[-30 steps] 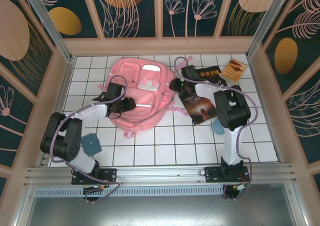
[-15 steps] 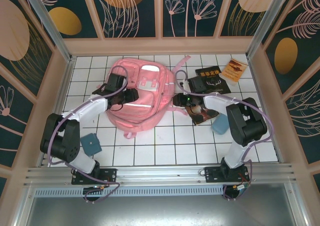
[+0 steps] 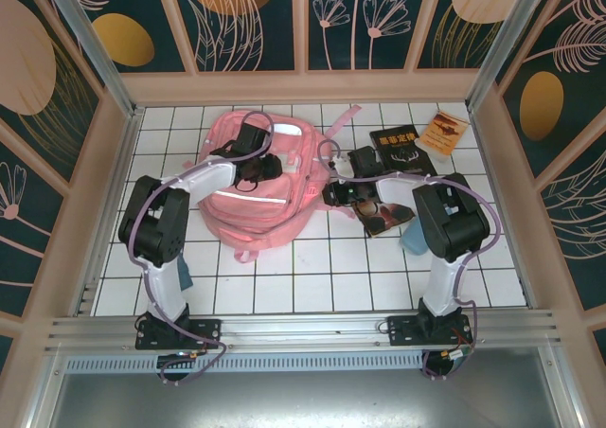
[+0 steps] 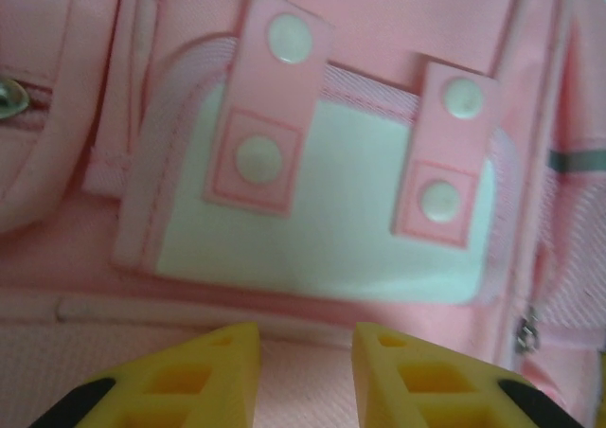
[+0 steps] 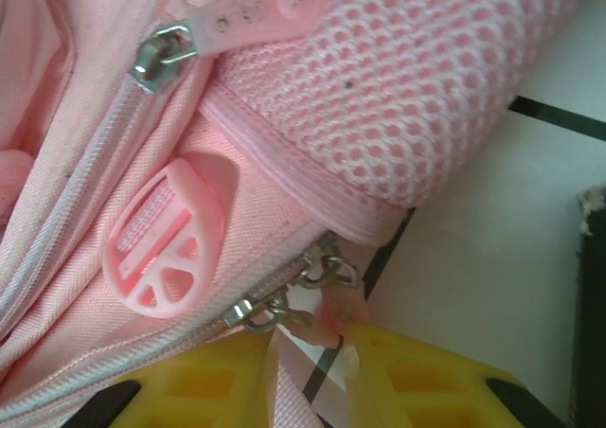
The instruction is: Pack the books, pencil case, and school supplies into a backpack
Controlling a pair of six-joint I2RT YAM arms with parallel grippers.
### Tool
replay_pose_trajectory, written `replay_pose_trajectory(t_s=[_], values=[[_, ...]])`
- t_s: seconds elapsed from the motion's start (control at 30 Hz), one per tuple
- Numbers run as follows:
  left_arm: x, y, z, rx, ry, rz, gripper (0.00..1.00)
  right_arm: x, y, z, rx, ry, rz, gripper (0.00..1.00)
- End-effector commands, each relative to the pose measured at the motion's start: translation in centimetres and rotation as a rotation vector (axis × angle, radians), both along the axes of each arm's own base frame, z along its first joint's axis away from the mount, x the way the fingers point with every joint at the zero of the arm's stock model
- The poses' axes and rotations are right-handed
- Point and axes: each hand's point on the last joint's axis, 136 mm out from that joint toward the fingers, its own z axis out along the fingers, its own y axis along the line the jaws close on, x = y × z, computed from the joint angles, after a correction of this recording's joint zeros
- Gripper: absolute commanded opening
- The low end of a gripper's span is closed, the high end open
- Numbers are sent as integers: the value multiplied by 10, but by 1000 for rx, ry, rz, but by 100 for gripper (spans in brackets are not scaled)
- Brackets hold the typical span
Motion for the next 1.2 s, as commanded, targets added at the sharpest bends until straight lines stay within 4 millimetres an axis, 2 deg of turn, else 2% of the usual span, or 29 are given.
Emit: replay_pose_trajectory(t_s=[0.0, 0.2, 0.37, 0.57, 0.7, 0.8, 0.93, 1.17], values=[[2, 11, -19, 66, 46, 52, 32, 7, 14, 11, 26, -75, 83, 25], [-7, 20, -44, 107, 97, 68, 31, 14, 14, 6, -4, -89, 97, 32], [-12, 22, -52, 115, 114, 68, 31, 17, 16, 5, -13, -108, 115, 34], [-12, 20, -57, 108, 125, 69, 31, 11, 21, 7, 11, -102, 163, 21], [-12, 20, -62, 104, 137, 82, 29, 6, 17, 9, -1, -98, 147, 6], [-9, 23, -65, 113, 138, 108, 28, -3, 13, 16, 7, -99, 135, 0], [-5, 28, -70, 125, 148, 167, 25, -22, 11, 24, -14, -94, 129, 0], [3, 30, -78, 90, 143, 272, 23, -71, 33, 30, -67, -107, 202, 0]])
